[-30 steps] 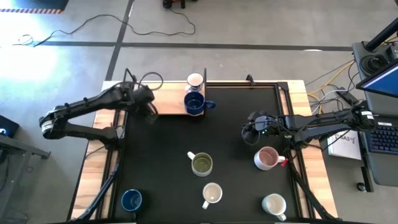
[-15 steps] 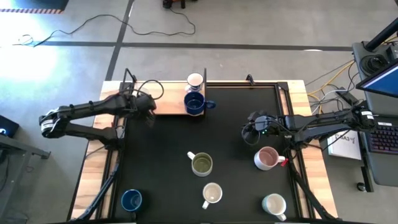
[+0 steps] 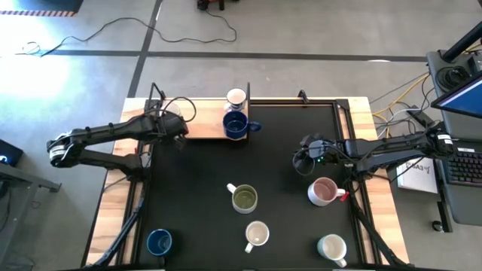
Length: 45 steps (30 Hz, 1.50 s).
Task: Place coffee mugs
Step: Put the red patterned mug on the shelf
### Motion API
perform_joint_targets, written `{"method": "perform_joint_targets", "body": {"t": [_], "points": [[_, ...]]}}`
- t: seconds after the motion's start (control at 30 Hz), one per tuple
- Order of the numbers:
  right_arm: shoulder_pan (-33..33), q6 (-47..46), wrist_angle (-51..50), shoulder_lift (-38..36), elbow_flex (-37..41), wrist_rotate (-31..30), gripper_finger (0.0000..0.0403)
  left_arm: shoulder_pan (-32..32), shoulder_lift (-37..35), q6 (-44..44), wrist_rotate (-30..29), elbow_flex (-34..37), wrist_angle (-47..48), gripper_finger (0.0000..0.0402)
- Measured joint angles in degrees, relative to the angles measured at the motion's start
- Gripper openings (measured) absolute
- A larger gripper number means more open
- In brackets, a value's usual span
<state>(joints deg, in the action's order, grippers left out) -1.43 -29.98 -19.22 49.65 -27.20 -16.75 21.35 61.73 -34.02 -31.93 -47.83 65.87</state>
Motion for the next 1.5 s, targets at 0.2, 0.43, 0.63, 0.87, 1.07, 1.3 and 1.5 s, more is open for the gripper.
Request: {"method": "perform_joint_targets", "body": {"t": [0.2,0.43,0.63,0.87,1.07,1.3,1.5], "points": [[0.0,0.0,0.0,0.0,0.0,0.0,0.0068,0.0,0.0,-1.0,4.7,0.0,-1.6,0.0052],[0.0,0.0,0.0,0.0,0.0,0.0,0.0068,-0.1,0.0,0.4,4.6,0.0,-3.8,0.0052],[0.0,0.0,0.0,0.0,0.0,0.1,0.0068,0.7,0.0,1.1,1.0,0.0,-3.2,0.0052],[0.0,0.0,0.0,0.0,0.0,0.2,0.0068,2.6,0.0,1.4,-2.2,0.0,-1.1,0.0052],[0.0,0.0,0.0,0.0,0.0,0.2,0.0068,4.3,0.0,1.6,-6.3,0.0,-0.3,0.0052],[0.0,-0.9,0.0,0.0,0.0,0.2,0.0068,4.3,0.0,1.5,-1.2,0.0,-0.4,0.0052],[0.0,-0.9,0.0,0.0,0.0,0.2,0.0068,3.3,0.0,-0.5,0.1,1.4,-2.1,0.0052]]}}
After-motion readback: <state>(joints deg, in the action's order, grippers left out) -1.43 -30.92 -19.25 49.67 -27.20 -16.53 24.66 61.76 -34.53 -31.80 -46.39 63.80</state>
